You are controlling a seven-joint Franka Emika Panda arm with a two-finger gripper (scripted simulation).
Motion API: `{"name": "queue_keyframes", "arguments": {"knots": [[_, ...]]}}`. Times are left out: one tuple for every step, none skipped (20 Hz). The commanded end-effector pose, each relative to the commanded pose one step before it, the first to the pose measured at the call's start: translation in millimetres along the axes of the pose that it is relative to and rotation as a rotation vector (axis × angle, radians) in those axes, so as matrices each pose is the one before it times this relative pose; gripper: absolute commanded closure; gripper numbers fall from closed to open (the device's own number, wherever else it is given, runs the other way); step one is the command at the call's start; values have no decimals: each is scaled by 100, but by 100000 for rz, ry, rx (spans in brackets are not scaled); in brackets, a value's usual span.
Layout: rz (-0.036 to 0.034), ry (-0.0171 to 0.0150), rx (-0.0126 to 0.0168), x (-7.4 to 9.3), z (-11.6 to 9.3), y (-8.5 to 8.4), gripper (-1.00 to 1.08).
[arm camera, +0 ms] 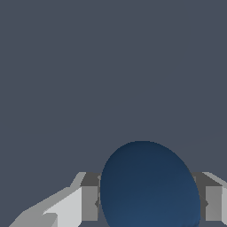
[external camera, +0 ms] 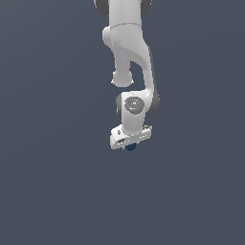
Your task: Pick up the object and move it to a goal position.
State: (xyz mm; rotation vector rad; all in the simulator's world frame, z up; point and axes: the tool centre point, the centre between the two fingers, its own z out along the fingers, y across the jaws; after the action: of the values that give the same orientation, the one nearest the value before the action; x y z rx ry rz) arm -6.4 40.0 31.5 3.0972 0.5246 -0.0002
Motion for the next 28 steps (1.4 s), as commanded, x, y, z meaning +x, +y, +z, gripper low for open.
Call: {"name": "queue_keyframes", "arguments": {"knots": [[-44,7,22,17,56,-28,108],[0,0,0,0,0,0,108],[0,0,0,0,0,0,108],[0,0,0,-1,-38,5,108],[0,0,0,1,-35,18,108],[0,0,0,4,-106,55,108],[0,0,0,7,-176,92,108],[0,0,0,10,-246,128,108],[0,0,0,13,-314,163,108],[0,0,0,16,-382,198,108],[0,0,0,19,-447,231,108],[0,0,0,22,-511,264,108],[0,0,0,26,-573,296,108],[0,0,0,30,-633,326,108],[0,0,0,34,-691,356,108],[0,0,0,38,-747,384,108],[0,0,0,43,-801,412,108],[-49,29,39,55,-862,413,108],[0,0,0,54,-903,464,108],[0,0,0,60,-949,488,108],[-22,13,42,68,-982,498,108],[0,0,0,66,-956,492,108],[0,0,0,67,-905,467,108],[0,0,0,68,-850,441,108],[0,0,0,70,-787,411,108],[0,0,0,70,-720,379,108],[0,0,0,67,-658,348,108],[0,0,0,63,-598,318,108]]}}
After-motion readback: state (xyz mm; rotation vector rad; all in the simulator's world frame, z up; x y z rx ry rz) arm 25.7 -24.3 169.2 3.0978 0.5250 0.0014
